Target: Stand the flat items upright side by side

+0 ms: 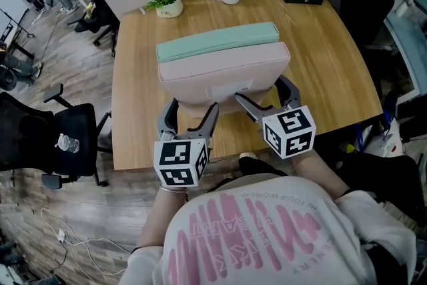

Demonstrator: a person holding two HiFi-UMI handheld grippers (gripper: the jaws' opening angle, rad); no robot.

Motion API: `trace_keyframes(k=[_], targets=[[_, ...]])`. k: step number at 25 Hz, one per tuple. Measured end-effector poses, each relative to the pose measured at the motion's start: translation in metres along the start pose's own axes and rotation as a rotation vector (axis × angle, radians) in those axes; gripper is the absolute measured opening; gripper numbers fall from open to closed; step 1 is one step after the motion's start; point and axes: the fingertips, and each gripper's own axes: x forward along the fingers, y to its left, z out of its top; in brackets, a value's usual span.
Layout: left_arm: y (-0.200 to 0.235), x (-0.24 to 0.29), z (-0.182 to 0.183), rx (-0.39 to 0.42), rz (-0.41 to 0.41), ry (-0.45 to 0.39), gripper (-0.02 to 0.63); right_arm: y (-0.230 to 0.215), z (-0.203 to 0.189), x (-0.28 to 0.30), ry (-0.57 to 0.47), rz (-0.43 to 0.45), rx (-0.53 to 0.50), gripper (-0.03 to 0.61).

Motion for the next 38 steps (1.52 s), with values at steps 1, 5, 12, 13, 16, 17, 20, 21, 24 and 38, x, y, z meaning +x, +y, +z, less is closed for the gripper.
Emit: trace_keyframes(k=[1,5,12,13,16,17,20,21,24,38], targets=[[-0.0002,-0.0001,0.0,0.003,0.002,0.001,0.387,-0.0006,0.0,0.0003,0.001,0.0,0.0,0.456],[-0.0009,-0.0004,0.0018,-0.003,0.008,-0.007,0.391,0.0003,0.0008,0.0022,0.01,0.009,-0.003,0.456],[-0.001,-0.0019,0.0051,-0.009,0.006,-0.018,0.405,0.0014,0.002,0.0026,0.001,0.015,-0.007,0.456],[-0.0008,-0.0018,0.0047,-0.007,0.006,-0.015,0.403,0.0013,0.0018,0.0028,0.001,0.015,-0.006,0.456],[-0.002,-0.0025,0.0025,0.017,0.009,-0.001,0.402,0.0009,0.0016,0.0024,0.005,0.018,-0.009,0.456],[-0.0023,-0.003,0.002,0.028,0.011,0.002,0.4,0.0009,0.0016,0.0021,0.005,0.018,-0.01,0.456],[-0.002,-0.0042,0.0011,0.048,0.014,0.006,0.4,0.0018,0.0014,0.002,0.007,0.016,-0.011,0.457],[-0.0019,-0.0044,0.0006,0.053,0.014,0.009,0.4,0.0024,0.0011,0.002,0.008,0.015,-0.013,0.459],[-0.0031,-0.0041,-0.0011,0.077,0.014,0.016,0.412,0.0042,0.0,0.002,0.012,0.011,-0.02,0.479],[-0.0009,-0.0087,0.001,0.115,0.038,0.01,0.414,0.005,0.0004,-0.0013,0.015,0.008,-0.008,0.489]])
